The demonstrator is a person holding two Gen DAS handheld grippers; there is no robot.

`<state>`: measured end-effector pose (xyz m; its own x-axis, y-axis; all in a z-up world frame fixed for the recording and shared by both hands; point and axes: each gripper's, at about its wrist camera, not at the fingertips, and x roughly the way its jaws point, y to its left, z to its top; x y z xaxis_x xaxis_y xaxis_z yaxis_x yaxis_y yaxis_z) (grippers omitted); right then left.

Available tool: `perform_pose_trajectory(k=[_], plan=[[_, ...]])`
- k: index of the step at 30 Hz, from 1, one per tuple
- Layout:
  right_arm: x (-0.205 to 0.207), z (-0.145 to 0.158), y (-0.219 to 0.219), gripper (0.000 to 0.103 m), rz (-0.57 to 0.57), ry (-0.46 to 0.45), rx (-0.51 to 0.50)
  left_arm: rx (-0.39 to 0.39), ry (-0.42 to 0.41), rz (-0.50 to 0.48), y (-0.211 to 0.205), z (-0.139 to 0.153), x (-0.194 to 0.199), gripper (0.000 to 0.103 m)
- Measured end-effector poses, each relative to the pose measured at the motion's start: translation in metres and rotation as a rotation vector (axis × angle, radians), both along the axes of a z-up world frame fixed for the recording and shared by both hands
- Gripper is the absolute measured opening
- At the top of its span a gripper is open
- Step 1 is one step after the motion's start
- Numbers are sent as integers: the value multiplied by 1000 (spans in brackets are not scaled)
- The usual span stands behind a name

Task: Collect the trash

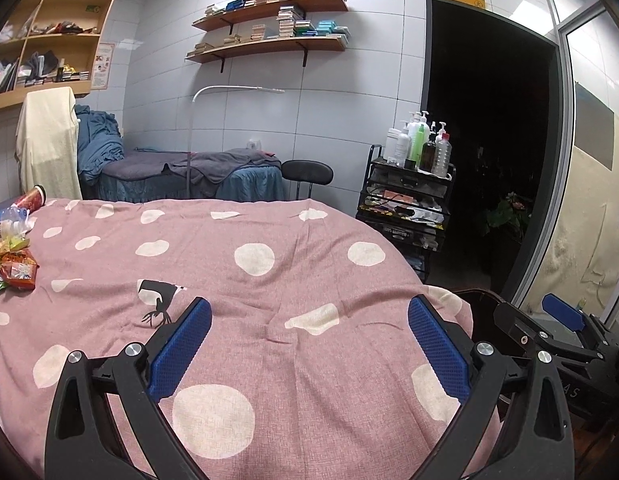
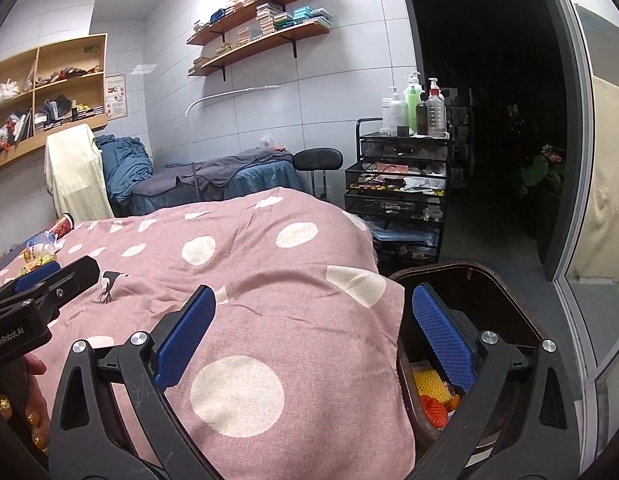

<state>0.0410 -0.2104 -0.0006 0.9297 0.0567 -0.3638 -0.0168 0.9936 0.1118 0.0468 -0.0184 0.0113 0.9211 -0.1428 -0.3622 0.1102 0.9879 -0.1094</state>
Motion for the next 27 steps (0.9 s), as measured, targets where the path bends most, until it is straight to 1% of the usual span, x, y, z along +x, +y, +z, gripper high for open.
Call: perform_pose_trajectory(k=[8, 27], plan=[[0, 1, -1, 97, -2, -3, 0, -9, -19, 1, 2, 2, -2, 98], [0, 0, -1, 97, -1, -4, 5, -17, -24, 0, 3, 1, -6, 98]])
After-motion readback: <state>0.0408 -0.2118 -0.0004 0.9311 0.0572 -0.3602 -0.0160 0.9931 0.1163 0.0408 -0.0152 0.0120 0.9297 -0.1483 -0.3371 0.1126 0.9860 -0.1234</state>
